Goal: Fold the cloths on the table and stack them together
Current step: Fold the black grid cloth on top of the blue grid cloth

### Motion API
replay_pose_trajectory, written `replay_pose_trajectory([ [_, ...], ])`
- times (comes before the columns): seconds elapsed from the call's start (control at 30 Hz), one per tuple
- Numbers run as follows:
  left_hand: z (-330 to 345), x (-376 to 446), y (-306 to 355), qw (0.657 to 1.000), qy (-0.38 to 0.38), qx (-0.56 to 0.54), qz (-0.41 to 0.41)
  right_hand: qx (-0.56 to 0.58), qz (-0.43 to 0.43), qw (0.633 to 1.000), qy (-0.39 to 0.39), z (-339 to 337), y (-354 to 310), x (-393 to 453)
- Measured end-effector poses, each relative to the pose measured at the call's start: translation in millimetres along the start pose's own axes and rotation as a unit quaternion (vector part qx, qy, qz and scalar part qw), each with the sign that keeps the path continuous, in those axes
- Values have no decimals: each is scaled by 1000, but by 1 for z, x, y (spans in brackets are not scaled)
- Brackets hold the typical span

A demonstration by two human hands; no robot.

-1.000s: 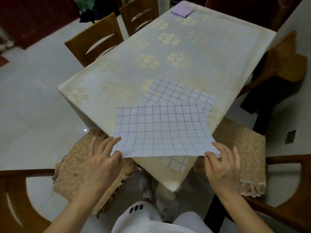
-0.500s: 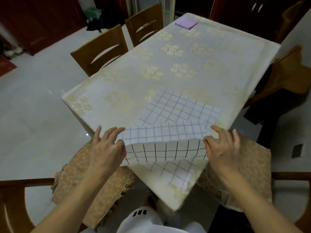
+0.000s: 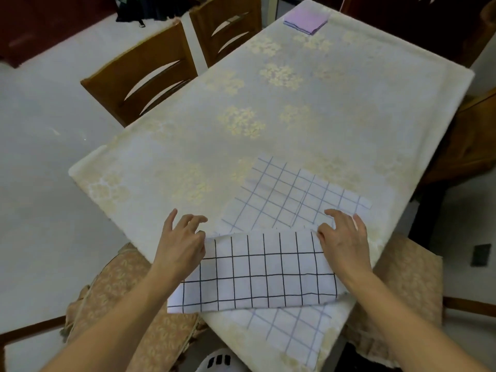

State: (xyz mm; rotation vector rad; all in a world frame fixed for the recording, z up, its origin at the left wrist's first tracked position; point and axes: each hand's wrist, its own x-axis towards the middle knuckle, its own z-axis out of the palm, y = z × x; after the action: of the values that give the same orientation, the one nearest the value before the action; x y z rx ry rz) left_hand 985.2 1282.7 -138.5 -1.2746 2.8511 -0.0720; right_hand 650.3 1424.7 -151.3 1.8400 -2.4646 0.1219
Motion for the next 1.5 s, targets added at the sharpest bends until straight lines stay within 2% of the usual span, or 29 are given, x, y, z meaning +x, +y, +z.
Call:
replay_pose_trajectory([
  [0.27, 32, 17, -16, 999, -35, -5, -5, -3, 12, 999, -46, 34, -1, 14],
  [0.43, 39, 20, -19, 999, -34, -4, -6, 19, 19, 999, -25, 43, -4, 15],
  [0.83, 52, 15, -22, 996, -13, -41, -72, 39, 36, 998, 27, 53, -7, 22],
  [0.93, 52, 15, -23, 989, 10, -75, -126, 63, 66, 995, 42, 52, -5, 26],
  [1.0, 45, 12, -18, 972, 45, -132, -191, 91, 93, 990, 60, 48, -3, 24],
  [1.07, 36, 3, -4, 957, 82, -180, -210, 105, 95, 986, 87, 42, -1, 17],
  [1.17, 33, -23, 28, 970, 79, -193, -125, 124, 94, 981, 113, 34, -2, -4],
  [1.23, 41, -39, 45, 980, 39, -179, -71, 132, 102, 979, 121, 34, 0, -22],
  [1.3, 52, -48, 55, 989, -13, -144, -31, 126, 67, 984, 105, 36, -3, -36],
  [1.37, 64, -50, 61, 991, -51, -120, -4, 114, 8, 992, 60, 41, -16, -44],
  [1.5, 83, -47, 63, 991, -81, -107, 8, 70, -57, 991, -97, 61, -62, -39],
])
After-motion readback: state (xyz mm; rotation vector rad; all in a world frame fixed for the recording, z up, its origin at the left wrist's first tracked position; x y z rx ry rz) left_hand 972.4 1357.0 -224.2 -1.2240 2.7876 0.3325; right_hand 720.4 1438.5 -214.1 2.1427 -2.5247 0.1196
